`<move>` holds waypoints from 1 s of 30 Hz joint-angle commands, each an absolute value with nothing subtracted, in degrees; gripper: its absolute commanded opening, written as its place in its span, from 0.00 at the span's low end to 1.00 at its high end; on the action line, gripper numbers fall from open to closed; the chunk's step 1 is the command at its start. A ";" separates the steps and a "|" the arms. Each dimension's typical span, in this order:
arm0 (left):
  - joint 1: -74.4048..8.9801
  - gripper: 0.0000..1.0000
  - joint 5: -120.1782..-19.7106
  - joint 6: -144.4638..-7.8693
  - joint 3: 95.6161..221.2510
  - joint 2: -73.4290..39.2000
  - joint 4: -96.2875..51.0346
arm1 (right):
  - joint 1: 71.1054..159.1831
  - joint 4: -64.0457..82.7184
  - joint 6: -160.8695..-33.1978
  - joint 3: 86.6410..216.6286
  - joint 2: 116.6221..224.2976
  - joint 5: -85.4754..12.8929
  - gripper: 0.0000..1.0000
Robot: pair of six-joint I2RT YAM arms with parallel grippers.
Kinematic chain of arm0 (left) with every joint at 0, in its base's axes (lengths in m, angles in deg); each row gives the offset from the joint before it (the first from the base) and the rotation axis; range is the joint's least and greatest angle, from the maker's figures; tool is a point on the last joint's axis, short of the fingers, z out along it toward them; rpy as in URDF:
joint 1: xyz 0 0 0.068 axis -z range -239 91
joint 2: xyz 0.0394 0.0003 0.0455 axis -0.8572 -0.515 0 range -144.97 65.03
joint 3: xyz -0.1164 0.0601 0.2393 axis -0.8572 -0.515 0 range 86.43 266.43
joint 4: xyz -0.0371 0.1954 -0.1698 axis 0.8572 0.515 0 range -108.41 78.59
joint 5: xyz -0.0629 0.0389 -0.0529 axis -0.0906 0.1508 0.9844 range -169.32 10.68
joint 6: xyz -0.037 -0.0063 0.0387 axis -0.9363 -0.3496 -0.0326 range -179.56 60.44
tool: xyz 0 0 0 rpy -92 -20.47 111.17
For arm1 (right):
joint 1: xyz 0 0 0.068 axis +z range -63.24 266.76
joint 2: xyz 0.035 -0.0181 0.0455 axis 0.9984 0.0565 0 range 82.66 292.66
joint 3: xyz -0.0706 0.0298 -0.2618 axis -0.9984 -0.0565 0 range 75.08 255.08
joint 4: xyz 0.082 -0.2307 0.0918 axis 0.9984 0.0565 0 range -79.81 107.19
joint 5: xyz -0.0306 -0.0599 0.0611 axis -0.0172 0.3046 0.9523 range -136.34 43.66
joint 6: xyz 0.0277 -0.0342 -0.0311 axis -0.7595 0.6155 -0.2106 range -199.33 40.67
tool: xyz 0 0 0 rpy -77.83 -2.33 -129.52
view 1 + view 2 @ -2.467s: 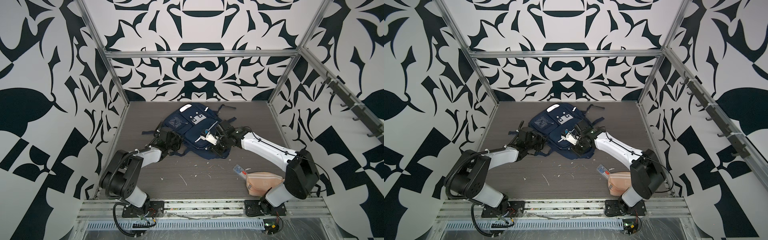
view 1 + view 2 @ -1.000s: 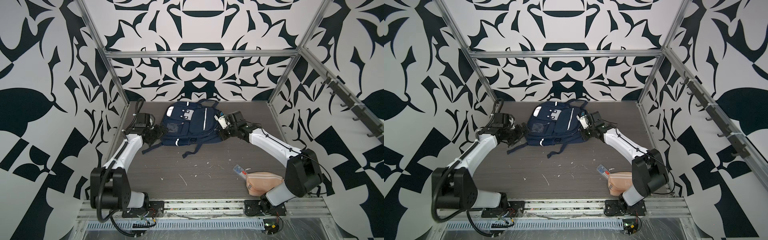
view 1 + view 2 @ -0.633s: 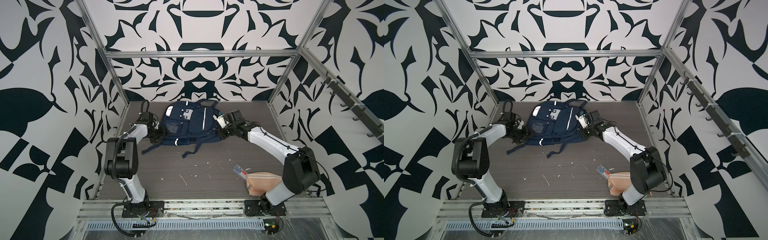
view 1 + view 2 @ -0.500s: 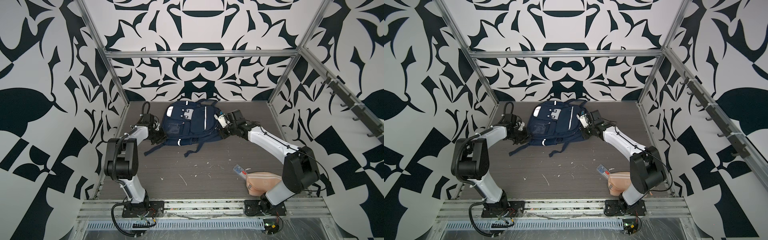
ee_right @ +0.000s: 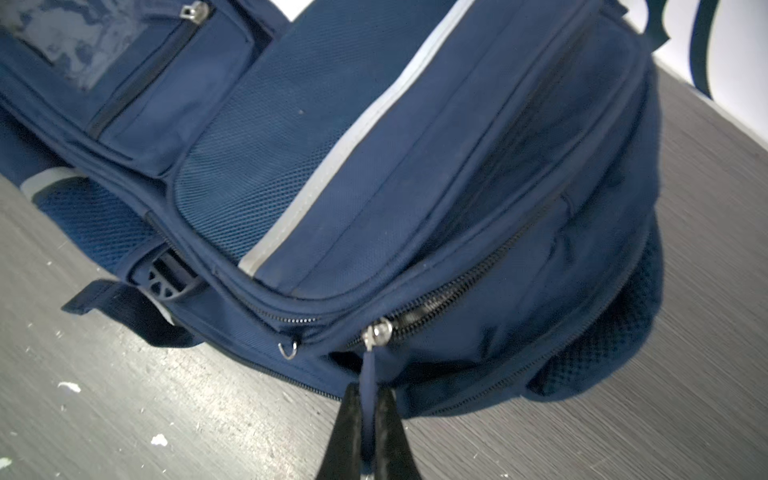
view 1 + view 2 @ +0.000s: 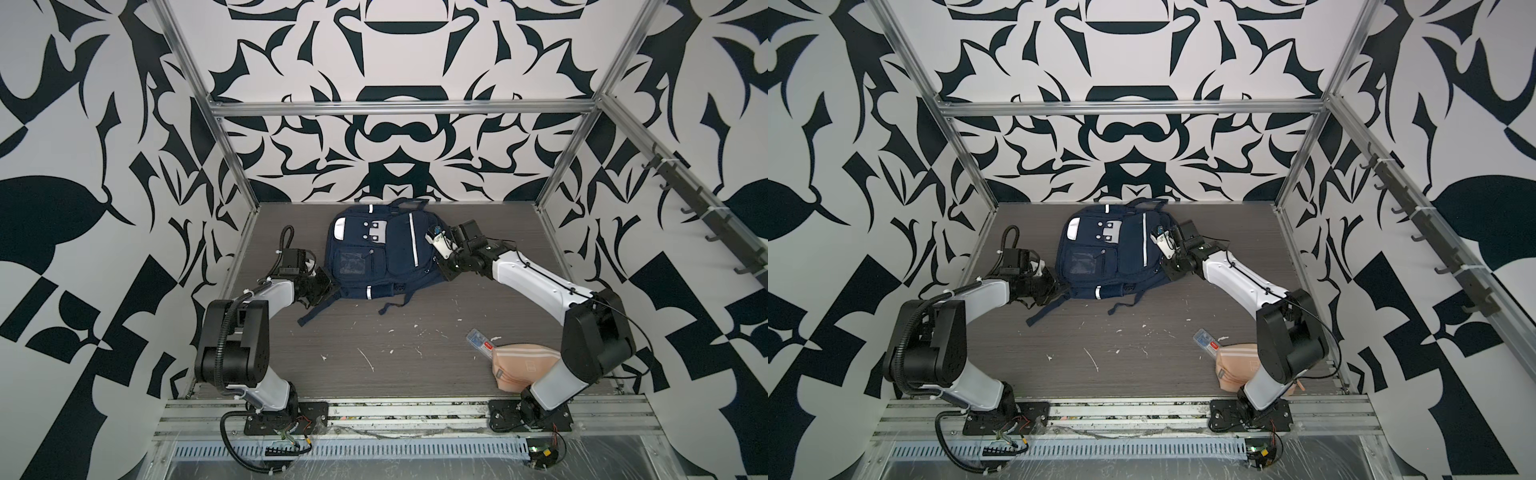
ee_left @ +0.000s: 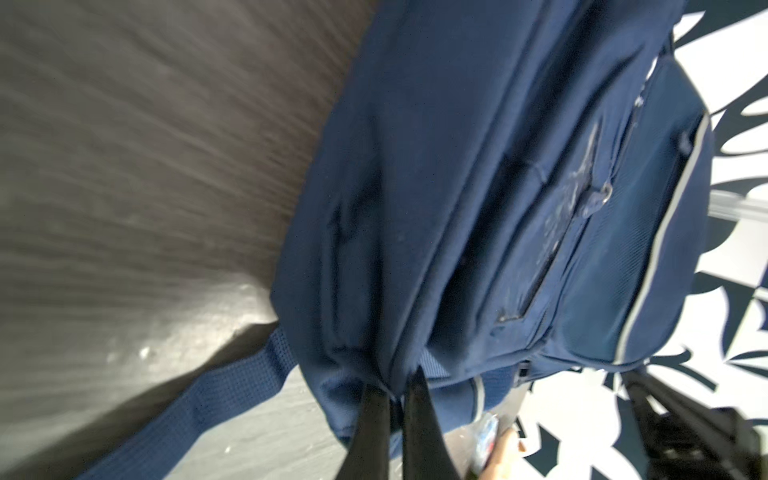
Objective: Pack the student bag
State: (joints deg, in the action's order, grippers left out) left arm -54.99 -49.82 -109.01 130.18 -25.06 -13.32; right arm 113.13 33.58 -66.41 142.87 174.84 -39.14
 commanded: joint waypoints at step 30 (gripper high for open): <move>-57.34 0.00 -41.79 -109.87 123.51 -19.53 -9.47 | 109.35 15.83 -87.37 118.91 161.47 -19.49 0.00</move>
State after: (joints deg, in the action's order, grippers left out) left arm -57.29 -44.22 -110.93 124.37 -21.08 -13.11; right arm 107.36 22.72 -86.93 119.90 164.24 -27.16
